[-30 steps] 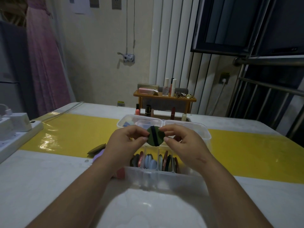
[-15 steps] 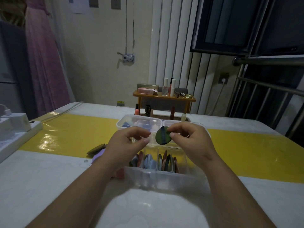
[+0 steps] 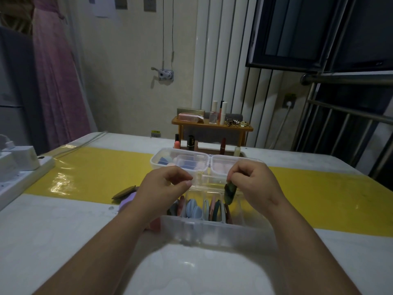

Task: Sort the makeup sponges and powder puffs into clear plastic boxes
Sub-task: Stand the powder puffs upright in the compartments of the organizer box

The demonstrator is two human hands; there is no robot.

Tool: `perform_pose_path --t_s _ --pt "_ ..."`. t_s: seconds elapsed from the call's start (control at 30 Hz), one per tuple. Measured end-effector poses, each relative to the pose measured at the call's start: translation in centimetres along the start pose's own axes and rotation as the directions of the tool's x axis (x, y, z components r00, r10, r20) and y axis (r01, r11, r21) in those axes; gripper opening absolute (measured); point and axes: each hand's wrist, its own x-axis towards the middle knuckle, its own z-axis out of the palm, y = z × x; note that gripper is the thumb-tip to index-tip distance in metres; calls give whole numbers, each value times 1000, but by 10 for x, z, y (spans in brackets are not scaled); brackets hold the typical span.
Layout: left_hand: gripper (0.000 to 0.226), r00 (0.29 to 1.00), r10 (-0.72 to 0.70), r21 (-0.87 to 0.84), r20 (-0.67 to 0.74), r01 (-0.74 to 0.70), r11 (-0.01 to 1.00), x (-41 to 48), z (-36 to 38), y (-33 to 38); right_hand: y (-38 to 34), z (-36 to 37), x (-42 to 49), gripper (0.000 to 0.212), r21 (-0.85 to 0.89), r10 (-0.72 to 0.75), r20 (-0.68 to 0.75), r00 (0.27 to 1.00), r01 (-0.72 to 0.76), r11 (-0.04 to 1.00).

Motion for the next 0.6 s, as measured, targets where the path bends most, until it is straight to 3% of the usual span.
perform_pose_path --t_s 0.33,0.6 --pt "20 999 -18 9 30 18 1000 0 1 -1 4 -1 0 18 -180 120 105 987 -100 978" --pt "23 999 -18 7 37 18 1000 0 1 0 -1 -2 -2 27 -206 194 160 968 -160 965"
